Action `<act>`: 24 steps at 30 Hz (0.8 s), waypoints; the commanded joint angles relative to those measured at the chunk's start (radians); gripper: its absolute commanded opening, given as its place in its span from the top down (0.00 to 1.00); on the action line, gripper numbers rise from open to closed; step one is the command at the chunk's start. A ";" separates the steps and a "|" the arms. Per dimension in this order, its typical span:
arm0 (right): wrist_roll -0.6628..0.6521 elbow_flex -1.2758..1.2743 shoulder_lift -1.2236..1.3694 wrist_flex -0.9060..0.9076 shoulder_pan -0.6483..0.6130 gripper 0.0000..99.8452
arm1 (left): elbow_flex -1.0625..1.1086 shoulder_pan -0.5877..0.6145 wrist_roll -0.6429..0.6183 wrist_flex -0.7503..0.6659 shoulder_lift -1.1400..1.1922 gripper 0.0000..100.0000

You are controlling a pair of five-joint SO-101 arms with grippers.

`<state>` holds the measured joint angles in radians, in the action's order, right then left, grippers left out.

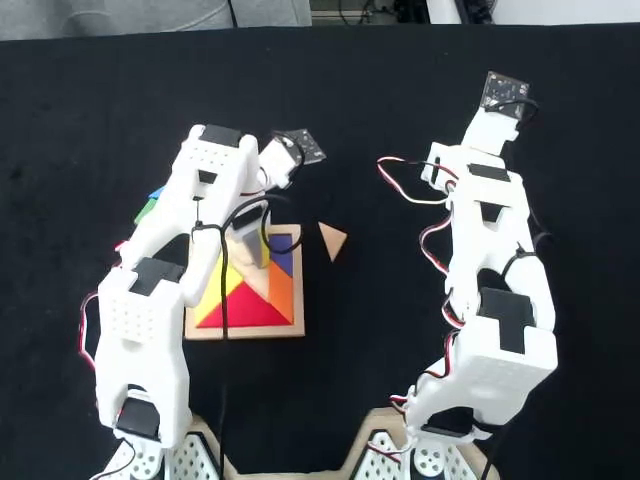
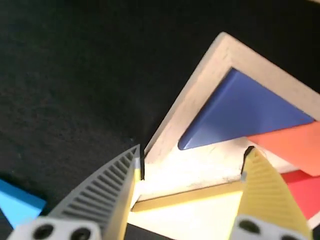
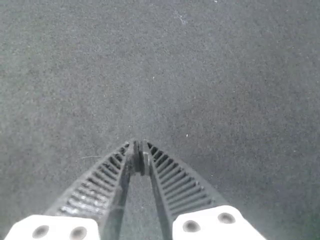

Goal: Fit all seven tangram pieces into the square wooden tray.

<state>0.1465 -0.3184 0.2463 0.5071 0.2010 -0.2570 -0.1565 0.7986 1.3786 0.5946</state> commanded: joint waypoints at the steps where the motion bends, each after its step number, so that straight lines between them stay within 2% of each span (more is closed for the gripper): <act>1: 0.005 0.019 -0.013 -0.025 0.008 0.98 | -0.016 0.002 0.021 0.051 -0.066 0.68; 10: 0.005 0.019 -0.012 -0.025 0.008 0.98 | 0.018 0.030 0.011 0.081 -0.298 0.68; 15: 0.005 0.019 -0.012 -0.025 0.008 0.98 | 0.041 0.082 -0.133 0.081 -0.511 0.68; 21: 0.005 0.019 -0.012 -0.025 0.008 0.98 | 0.180 0.232 -0.296 0.063 -0.781 0.68; 24: 0.005 0.019 -0.012 -0.025 0.006 0.98 | 0.295 0.314 -0.394 -0.011 -0.888 0.68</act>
<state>0.1465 -0.3184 0.2463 0.5071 0.2010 -0.0652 0.0598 0.5194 1.4461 -0.1312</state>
